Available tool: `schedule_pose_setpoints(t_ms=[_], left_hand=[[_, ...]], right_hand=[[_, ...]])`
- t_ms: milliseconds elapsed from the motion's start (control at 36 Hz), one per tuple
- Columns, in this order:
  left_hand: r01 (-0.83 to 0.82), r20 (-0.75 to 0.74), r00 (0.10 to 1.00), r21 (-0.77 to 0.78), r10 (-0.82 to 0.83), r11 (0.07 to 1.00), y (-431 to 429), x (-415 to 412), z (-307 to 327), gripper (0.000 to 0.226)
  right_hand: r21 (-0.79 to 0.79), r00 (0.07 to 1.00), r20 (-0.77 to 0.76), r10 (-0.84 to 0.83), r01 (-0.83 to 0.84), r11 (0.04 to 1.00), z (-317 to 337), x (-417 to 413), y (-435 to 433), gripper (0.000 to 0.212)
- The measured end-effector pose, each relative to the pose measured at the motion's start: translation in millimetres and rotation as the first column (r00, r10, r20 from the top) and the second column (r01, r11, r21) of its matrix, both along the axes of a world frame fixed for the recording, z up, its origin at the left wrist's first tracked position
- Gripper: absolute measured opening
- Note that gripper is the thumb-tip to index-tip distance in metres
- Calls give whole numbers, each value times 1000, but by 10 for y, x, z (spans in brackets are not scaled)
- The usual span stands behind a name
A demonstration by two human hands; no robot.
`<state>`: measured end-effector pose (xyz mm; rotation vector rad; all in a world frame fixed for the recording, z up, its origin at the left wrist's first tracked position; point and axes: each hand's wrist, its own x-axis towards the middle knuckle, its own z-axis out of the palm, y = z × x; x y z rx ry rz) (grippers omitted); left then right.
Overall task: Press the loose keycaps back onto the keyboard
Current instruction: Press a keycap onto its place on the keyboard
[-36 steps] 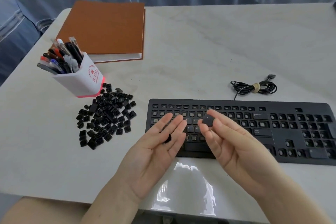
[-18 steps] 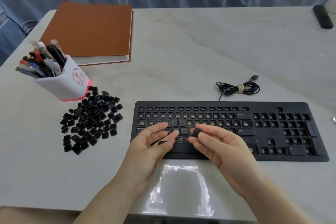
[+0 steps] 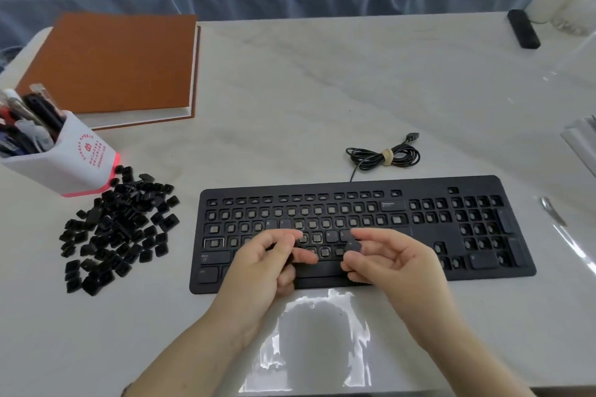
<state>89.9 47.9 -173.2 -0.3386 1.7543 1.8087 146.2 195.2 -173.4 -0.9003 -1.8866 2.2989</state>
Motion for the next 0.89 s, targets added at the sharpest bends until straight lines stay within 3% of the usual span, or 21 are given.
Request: schedule_pose_setpoints(t_ms=[222,361,444,556,667,833,889], left_hand=[[162,-119,976,-179,-184,970,190,-6,-117,27],[215,-182,949,-231,-259,949,395,-35,-144,26],[254,-281,897,-301,-340,919,514,-46,-139,24],[287,-405,804,-376,-435,881,652,-73,-198,25],[295,-443,773,-383,-455,875,758,-89,-268,31],[261,-475,765,-389,-435,883,818,-102,-327,41],[253,-479,764,-394,-432,884,835,-103,-337,40]], right_hand=[[230,999,28,14,-20,973,-101,75,318,25],[433,998,57,-8,-18,901,-141,142,688,26],[549,997,48,-61,25,835,-173,139,1018,28],[592,989,39,-141,91,801,-210,113,1541,19],[682,986,40,-163,92,726,-267,84,1911,20],[815,989,121,-80,-53,578,-371,-1,2090,16],[815,988,131,-79,-61,577,-386,-8,2122,14]])
